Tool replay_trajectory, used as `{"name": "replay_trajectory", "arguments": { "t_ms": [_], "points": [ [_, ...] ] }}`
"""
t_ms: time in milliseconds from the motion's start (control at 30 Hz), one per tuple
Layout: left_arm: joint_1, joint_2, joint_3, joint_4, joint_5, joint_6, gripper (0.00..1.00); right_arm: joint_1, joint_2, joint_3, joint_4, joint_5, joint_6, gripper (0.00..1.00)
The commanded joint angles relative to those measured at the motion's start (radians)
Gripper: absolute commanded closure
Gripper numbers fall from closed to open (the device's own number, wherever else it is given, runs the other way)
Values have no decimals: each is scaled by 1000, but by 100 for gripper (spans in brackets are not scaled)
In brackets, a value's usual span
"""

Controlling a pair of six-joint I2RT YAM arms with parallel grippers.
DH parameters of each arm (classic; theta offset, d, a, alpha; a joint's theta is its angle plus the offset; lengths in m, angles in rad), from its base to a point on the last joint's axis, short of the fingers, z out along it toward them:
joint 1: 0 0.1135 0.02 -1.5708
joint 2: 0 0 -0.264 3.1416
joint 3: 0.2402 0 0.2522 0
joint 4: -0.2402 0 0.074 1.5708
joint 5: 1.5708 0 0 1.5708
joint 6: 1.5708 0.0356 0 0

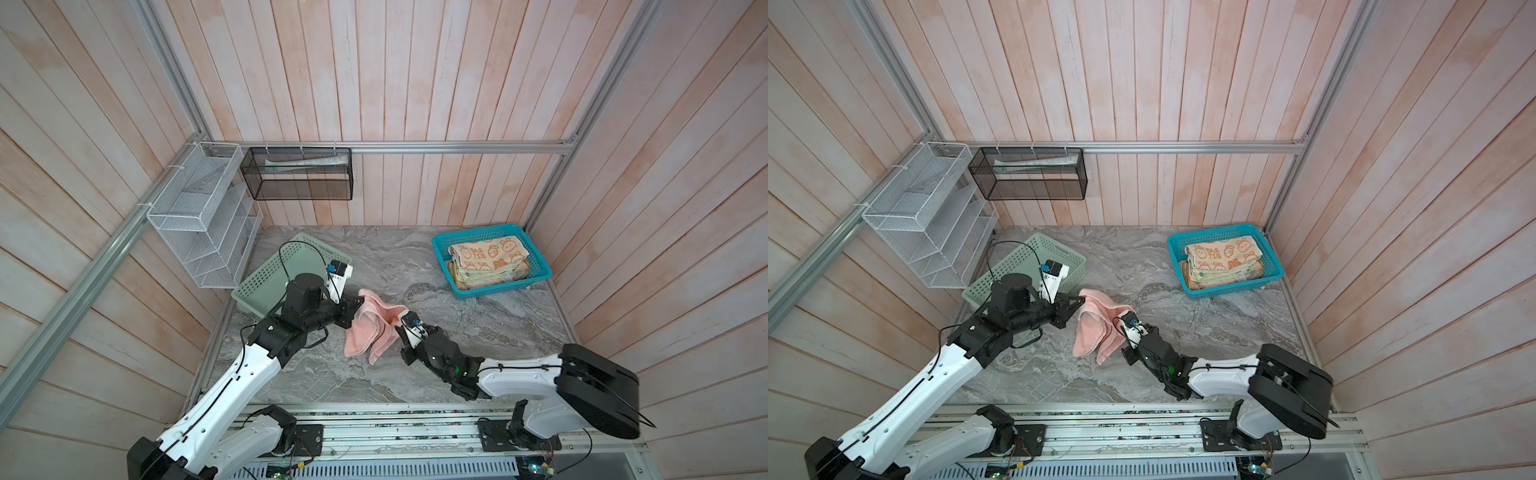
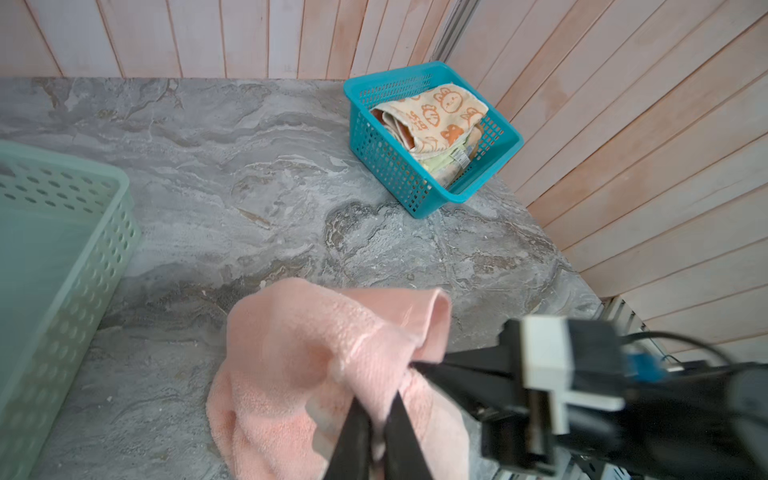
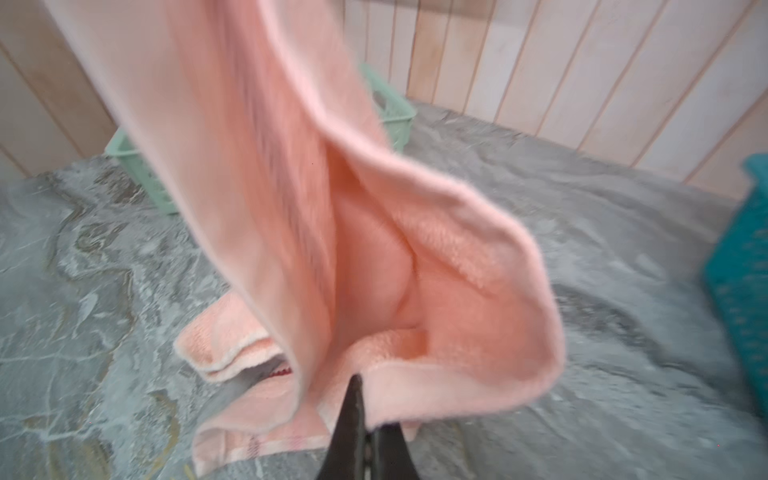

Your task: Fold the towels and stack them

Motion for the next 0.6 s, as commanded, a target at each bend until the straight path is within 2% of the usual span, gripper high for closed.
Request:
{"name": "replay_trajectory", "arguments": {
  "t_ms": [0, 100, 167, 233, 300, 433, 567],
  "points": [
    [4, -30, -117, 68, -20, -42, 87, -9, -151, -13, -185, 124, -72, 100],
    [4, -53, -163, 75, -38, -50, 88, -35, -255, -28, -241, 117, -96, 100],
    [4, -63, -157, 61, -48, -37, 94, -52, -299, -9, -291, 113, -108, 100],
    [4, -67, -134, 44, -55, -17, 99, -60, -315, 26, -333, 122, -123, 100],
    [4, -65, -111, 35, -59, -1, 99, -63, -321, 66, -364, 121, -144, 100],
    [4, -49, -91, 60, -34, 19, 86, -73, -312, 116, -404, 80, -165, 100],
    [4, 1, -144, 134, 8, 6, 75, -97, -279, 89, -427, -17, -105, 100]
  ]
}}
